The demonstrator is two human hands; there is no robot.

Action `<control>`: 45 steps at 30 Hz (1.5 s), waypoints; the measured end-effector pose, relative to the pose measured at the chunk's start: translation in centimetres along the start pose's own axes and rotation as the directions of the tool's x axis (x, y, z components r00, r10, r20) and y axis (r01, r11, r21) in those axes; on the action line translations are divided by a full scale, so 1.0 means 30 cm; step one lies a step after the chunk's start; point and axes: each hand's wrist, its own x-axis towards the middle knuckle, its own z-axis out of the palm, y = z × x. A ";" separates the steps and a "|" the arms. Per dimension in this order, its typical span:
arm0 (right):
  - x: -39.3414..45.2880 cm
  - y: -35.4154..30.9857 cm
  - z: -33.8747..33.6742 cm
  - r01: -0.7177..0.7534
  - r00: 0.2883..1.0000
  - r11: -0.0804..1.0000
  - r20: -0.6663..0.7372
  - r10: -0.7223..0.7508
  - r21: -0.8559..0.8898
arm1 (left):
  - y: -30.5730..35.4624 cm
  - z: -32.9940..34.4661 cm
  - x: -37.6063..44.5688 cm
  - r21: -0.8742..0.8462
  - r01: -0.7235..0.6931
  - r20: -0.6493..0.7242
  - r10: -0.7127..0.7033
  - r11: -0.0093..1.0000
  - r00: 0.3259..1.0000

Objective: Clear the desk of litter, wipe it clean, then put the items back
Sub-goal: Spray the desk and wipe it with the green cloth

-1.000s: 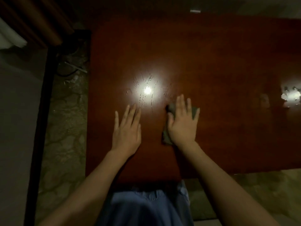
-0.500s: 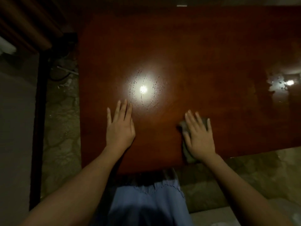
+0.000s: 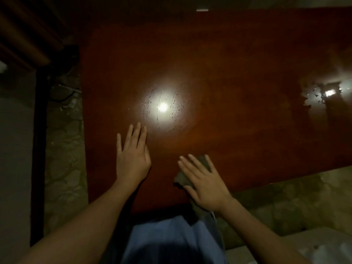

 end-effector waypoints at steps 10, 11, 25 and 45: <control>0.451 0.341 -0.197 -0.641 0.751 0.753 -0.077 0.655 0.148 | -0.004 0.002 0.002 0.028 0.009 -0.001 -0.009 1.000 1.000; 0.509 0.325 -0.216 -0.620 0.770 0.771 -0.078 0.634 0.146 | -0.005 0.002 0.003 0.033 0.009 0.001 -0.009 0.999 1.000; 0.369 0.462 -0.193 -0.464 0.882 0.882 -0.056 0.469 0.076 | -0.005 0.002 0.016 0.021 0.039 0.012 -0.040 0.999 0.999; 0.651 0.571 -0.298 -0.354 0.931 0.933 -0.072 0.359 0.070 | 0.105 -0.053 0.638 -0.041 0.327 0.033 -0.326 0.944 0.945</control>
